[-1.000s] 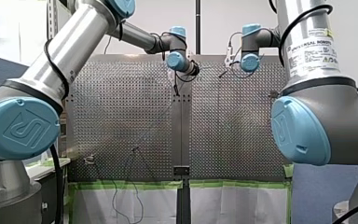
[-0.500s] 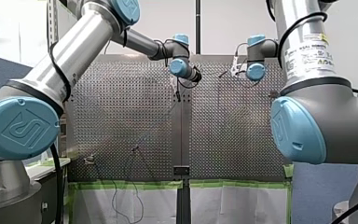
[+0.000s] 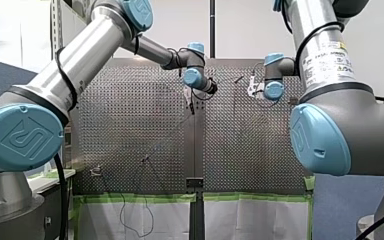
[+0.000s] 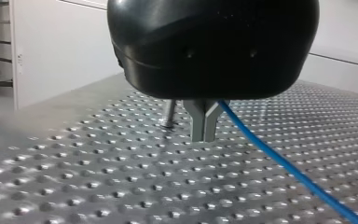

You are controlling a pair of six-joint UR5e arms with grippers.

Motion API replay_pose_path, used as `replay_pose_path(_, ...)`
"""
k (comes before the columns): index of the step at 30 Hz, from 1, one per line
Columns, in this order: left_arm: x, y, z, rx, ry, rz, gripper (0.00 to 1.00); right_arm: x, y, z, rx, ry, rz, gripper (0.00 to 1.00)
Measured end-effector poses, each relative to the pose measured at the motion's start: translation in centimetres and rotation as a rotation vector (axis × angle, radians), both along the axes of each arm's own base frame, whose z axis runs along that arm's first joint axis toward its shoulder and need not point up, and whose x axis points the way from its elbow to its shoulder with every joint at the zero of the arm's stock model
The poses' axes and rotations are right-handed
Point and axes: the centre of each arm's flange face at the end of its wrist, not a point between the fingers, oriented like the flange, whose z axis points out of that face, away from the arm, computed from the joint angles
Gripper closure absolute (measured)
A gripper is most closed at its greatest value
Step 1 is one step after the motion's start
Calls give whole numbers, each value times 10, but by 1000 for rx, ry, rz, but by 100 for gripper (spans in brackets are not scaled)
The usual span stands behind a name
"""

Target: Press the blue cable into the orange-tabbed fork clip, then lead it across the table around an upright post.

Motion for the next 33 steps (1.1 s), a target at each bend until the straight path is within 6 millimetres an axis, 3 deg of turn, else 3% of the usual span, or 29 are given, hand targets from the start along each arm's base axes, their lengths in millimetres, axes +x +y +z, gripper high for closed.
replay_pose_path(6, -2, -9, -23, 31, 22, -11, 100, 2, -1, -20, 31, 8, 3, 100)
replay_pose_path(12, -6, -14, -31, 49, 26, -13, 97, 5, 1, -41, 64, 18, 8, 100)
replay_pose_path(14, -6, -14, -32, 51, 26, -13, 82, 7, 2, -49, 74, 23, 10, 100)
replay_pose_path(15, -6, -14, -32, 52, 26, -12, 82, 8, 2, -52, 79, 24, 11, 100)
replay_pose_path(16, -6, -14, -32, 52, 26, -12, 73, 9, 3, -56, 86, 27, 12, 100)
replay_pose_path(17, -6, -14, -32, 53, 25, -11, 54, 9, 3, -61, 94, 30, 11, 100)
replay_pose_path(18, -6, -14, -32, 54, 24, -10, 54, 9, 4, -67, 102, 33, 11, 100)
replay_pose_path(19, -6, -14, -32, 54, 24, -9, 41, 9, 5, -75, 114, 38, 10, 100)
replay_pose_path(20, -7, -14, -32, 55, 23, -9, 21, 9, 6, -81, 124, 41, 10, 100)
replay_pose_path(21, -7, -15, -32, 56, 23, -8, 21, 9, 7, -88, 133, 44, 9, 100)
replay_pose_path(23, -7, -15, -32, 58, 23, -6, 0, 9, 8, -104, 151, 49, 9, 100)
replay_pose_path(33, -7, -13, -32, 66, 21, 21, 0, 8, 8, -166, 206, 102, 5, 100)
